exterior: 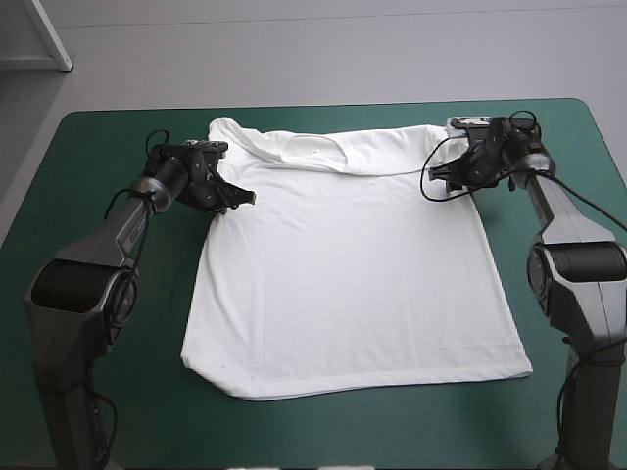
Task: Fold the cloth
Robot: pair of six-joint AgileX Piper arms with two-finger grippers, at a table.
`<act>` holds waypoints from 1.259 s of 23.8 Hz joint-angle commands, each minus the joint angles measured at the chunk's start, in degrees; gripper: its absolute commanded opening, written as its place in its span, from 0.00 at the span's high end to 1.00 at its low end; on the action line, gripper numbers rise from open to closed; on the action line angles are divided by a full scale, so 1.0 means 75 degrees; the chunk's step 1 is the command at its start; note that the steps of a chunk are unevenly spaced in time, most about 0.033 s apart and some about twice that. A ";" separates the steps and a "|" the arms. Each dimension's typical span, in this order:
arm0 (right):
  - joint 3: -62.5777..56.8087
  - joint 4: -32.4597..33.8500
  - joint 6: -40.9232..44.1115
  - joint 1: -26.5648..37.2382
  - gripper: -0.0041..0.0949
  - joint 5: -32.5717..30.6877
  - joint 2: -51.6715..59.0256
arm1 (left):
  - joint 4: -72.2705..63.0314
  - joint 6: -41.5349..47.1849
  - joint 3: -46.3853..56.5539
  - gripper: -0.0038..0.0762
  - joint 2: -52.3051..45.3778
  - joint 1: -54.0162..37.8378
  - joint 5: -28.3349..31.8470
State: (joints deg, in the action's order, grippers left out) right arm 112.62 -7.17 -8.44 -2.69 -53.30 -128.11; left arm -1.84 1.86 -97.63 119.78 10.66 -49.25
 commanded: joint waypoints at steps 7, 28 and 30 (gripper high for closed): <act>0.0579 -0.0316 -0.0243 0.0030 0.97 -0.0384 0.0954 | 0.0558 0.0411 -0.0097 0.96 -0.0833 0.0003 -0.0076; 0.2373 0.1857 0.1126 0.0030 0.97 -0.2380 0.5003 | 0.3250 0.0683 -0.3281 0.96 -0.4347 0.0003 -0.1481; 0.2385 0.1473 0.1056 0.0030 0.97 -0.2334 0.5118 | 0.3250 0.0587 -0.3387 0.96 -0.4353 0.0003 -0.1483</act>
State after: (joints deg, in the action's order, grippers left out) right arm 128.84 0.00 0.00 -3.29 -71.68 -93.33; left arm 15.20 6.85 -120.33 89.80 11.37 -62.46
